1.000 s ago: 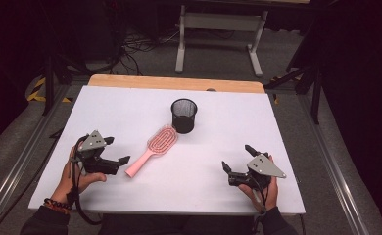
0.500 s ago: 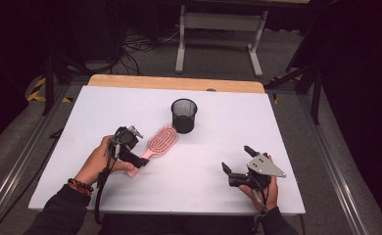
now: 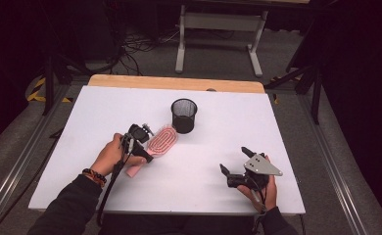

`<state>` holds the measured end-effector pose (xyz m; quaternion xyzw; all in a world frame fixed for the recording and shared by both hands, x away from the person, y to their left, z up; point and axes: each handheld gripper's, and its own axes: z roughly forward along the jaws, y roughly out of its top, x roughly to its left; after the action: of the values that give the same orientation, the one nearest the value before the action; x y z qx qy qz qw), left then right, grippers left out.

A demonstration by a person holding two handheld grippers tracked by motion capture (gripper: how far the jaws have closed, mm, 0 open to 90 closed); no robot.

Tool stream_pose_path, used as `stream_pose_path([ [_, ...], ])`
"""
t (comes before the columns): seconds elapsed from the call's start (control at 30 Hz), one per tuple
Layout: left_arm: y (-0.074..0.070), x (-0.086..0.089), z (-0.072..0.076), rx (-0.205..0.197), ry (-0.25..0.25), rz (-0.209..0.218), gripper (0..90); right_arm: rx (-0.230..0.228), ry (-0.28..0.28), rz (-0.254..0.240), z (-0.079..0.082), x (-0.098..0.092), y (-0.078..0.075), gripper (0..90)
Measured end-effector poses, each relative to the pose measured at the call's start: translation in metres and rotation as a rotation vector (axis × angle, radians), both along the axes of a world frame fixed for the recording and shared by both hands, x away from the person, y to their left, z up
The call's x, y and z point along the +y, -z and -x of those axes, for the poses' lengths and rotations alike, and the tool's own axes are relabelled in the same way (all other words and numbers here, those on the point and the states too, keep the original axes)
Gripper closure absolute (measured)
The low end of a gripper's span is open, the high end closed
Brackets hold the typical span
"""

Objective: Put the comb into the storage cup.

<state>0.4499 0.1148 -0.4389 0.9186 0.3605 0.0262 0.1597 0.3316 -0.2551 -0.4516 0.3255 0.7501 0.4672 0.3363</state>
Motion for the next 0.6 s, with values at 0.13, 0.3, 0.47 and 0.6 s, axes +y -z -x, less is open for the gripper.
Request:
stream_pose_path([
  [0.13, 0.000, 0.000, -0.002, -0.018, -0.005, -0.003, 50.6, 0.012, -0.004, 0.009, -0.001, 0.001, 0.001, 7.5],
  [0.3, 0.001, 0.004, 0.000, -0.059, -0.002, 0.006, 68.2, 0.013, -0.007, 0.012, -0.001, 0.000, 0.001, 7.5],
  [0.47, 0.003, 0.007, 0.004, -0.095, 0.006, 0.024, 69.0, 0.019, -0.008, 0.013, -0.001, 0.001, 0.002, 7.6],
  [0.6, 0.006, 0.012, 0.011, -0.153, 0.008, 0.061, 69.1, 0.022, -0.010, 0.018, -0.001, 0.001, 0.002, 7.6],
])
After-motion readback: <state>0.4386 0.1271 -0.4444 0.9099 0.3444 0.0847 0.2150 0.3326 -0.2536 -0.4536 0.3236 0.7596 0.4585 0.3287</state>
